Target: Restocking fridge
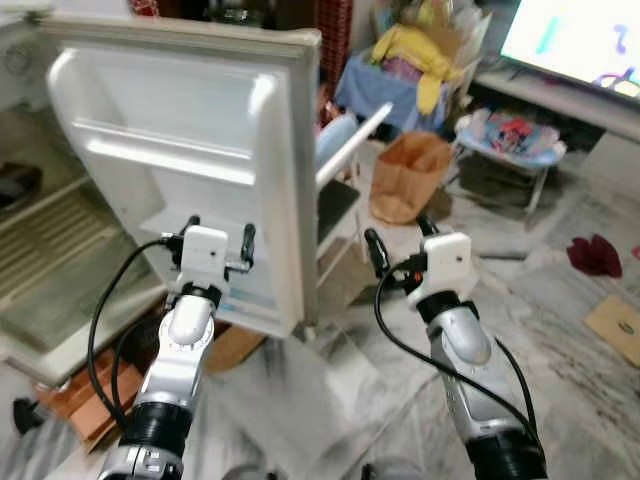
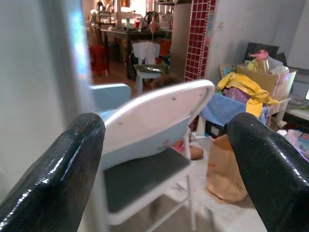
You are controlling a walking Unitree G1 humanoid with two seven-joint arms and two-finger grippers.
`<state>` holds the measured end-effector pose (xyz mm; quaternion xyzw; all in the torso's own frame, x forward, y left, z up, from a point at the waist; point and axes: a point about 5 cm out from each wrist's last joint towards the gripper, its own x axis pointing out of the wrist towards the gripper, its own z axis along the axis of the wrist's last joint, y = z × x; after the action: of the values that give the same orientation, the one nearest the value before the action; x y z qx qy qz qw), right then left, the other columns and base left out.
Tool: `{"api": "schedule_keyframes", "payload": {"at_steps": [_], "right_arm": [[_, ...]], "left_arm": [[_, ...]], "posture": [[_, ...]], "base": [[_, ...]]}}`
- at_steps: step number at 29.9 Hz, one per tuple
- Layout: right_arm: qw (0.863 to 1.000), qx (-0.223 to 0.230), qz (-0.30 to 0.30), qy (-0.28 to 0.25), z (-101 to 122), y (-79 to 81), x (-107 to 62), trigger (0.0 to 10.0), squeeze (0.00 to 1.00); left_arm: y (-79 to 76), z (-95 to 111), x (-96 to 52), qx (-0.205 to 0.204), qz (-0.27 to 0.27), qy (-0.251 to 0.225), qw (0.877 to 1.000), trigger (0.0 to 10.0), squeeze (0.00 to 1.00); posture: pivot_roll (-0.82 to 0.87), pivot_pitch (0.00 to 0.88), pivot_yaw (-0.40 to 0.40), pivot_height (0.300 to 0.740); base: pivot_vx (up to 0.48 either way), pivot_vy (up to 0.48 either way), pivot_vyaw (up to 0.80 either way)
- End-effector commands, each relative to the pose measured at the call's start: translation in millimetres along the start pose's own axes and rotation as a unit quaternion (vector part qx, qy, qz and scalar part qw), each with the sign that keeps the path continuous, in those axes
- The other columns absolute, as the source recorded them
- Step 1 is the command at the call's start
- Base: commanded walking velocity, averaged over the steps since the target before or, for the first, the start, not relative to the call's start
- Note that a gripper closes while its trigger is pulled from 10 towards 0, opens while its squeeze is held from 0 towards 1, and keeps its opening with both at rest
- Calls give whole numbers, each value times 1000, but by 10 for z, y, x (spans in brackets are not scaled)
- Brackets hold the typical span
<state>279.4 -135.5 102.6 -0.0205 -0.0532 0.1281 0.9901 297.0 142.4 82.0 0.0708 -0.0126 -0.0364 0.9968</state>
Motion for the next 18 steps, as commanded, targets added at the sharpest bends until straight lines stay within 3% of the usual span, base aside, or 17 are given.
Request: {"api": "schedule_keyframes", "payload": {"at_steps": [1,5,15,18], "right_arm": [[1000,-9,7,-2,12,-20,-22,10000,0],[1000,-13,12,-10,35,-22,-25,10000,0],[999,-17,22,-18,74,-7,58,10000,0],[999,-33,5,-23,112,-128,112,10000,0]], "left_arm": [[109,-102,-108,-9,24,27,999,10000,0],[156,-190,-237,-18,28,45,998,10000,0],[170,-192,-264,-23,39,56,997,10000,0],[139,-218,-279,-22,22,65,997,10000,0]], "posture": [[-28,0,24,740],[-15,0,15,740],[-3,0,6,740],[-3,0,9,740]], "base": [[0,0,0],[0,0,653],[0,0,642],[0,0,642]]}}
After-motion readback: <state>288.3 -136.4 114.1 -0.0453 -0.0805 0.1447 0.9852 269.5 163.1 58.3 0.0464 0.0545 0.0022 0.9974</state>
